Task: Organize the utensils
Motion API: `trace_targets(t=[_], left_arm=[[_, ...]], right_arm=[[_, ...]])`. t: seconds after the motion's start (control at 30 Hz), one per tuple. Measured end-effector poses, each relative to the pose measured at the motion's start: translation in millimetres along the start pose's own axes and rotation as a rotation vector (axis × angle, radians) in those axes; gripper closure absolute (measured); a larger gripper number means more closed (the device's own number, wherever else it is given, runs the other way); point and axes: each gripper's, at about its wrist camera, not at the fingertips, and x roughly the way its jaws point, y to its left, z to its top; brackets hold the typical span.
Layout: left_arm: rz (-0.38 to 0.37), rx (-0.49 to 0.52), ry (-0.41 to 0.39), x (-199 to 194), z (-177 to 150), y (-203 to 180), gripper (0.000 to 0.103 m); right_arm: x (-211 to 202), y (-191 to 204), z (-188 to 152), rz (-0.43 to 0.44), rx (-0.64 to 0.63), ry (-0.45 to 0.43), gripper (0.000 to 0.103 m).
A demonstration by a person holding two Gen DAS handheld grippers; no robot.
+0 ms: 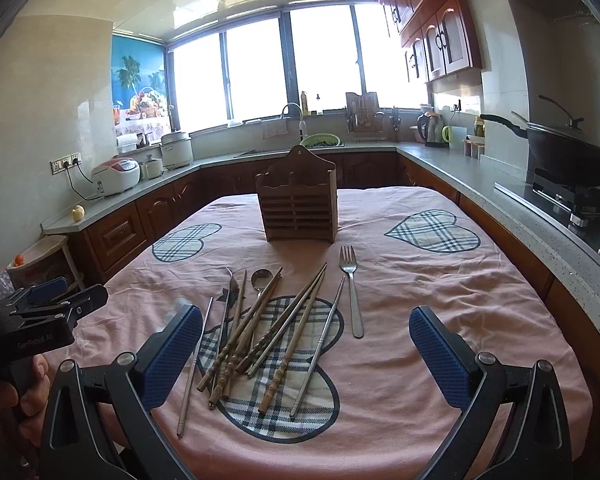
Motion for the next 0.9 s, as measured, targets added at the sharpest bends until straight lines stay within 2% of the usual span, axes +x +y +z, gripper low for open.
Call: trace_targets(t=[0.13,0.17,0.3,0.4,0.57,0.7,0.77,0.83,0.9], left_arm=[[-0.016,0.004,0.046,20,16,3,0.001],[-0.016,0.008,0.060,25,20,3,0.001],[-0.016,0.024,0.131,51,30,5,0.007],[-0.023,0.034,0.192,72,36,3,0.013],[-0.036,0.046,0.269,105,47,2,0.021],[-0.043,0.043,0.306,127,56,2,0.030],[-0.046,0.042,0.324,140,63,3,0.034],[-0.050,0.041,0.336,151,65,2,0.037],[-0.056,0.042,0.352,162,66,1,0.042]], right_arm=[[19,-6,6,0.011,0.019,0.045,0.000],[23,-8,7,0.018,0.021,0.029,0.000],[44,-15,12,0.040,0.047,0.092,0.004],[64,-21,14,0.045,0.061,0.143,0.015],[103,-29,15,0.062,0.088,0.228,0.044],[131,-34,17,0.049,0.083,0.294,0.055],[144,-37,18,0.057,0.093,0.309,0.066],[156,-39,20,0.060,0.108,0.325,0.071],[168,-43,20,0.052,0.113,0.344,0.073]])
